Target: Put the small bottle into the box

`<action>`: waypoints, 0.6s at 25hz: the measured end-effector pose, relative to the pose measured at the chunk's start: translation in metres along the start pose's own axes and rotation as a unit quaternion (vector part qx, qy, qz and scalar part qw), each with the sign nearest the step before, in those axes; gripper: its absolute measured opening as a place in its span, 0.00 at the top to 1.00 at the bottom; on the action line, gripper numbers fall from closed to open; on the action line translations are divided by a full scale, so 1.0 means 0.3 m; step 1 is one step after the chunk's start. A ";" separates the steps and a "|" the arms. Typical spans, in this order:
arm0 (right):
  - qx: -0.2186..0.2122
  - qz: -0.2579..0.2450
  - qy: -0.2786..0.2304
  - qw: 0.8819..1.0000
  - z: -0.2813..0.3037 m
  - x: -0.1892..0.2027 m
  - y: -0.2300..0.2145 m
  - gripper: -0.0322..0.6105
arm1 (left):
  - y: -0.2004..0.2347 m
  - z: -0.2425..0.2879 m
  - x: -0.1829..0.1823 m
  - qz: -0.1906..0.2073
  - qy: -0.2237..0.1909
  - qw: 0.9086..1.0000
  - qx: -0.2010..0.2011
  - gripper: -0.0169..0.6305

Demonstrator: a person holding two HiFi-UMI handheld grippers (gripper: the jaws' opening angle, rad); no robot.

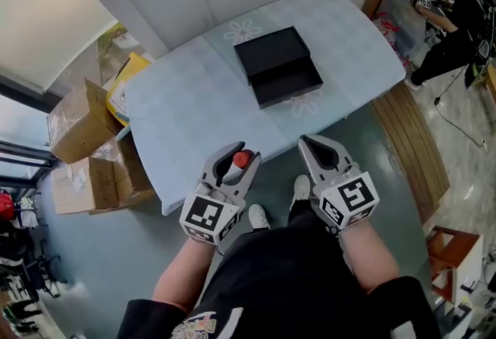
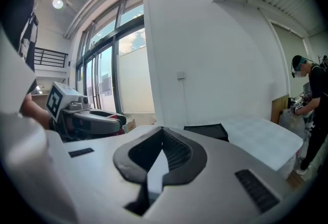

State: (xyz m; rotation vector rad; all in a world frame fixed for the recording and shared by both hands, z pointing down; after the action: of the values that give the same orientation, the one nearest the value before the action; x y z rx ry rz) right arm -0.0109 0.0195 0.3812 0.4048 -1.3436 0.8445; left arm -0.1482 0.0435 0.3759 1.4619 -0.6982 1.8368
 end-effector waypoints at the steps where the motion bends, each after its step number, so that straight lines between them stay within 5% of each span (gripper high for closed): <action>1: -0.005 0.000 0.002 1.000 0.004 -0.003 -0.023 0.94 | -0.003 0.021 -0.004 0.000 0.001 1.000 -0.003 0.75; 15: -0.063 -0.007 0.012 0.998 0.044 -0.049 -0.326 0.94 | -0.051 0.307 -0.043 -0.005 0.008 0.998 -0.060 0.75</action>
State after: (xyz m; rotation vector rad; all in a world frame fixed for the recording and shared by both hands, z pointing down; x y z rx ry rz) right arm 0.0516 -0.0577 0.3901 0.3033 -1.3619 0.7466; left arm -0.0781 -0.0192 0.3840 1.3703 -0.7780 1.7661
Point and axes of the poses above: the fingertips, and each gripper's own axes: z forward along the fingers, y to its left, x out of its underside, the point moved 3 cm from there along -z, backward along the fingers, and after that the axes turned 4 degrees about z, right-handed, at the moved point
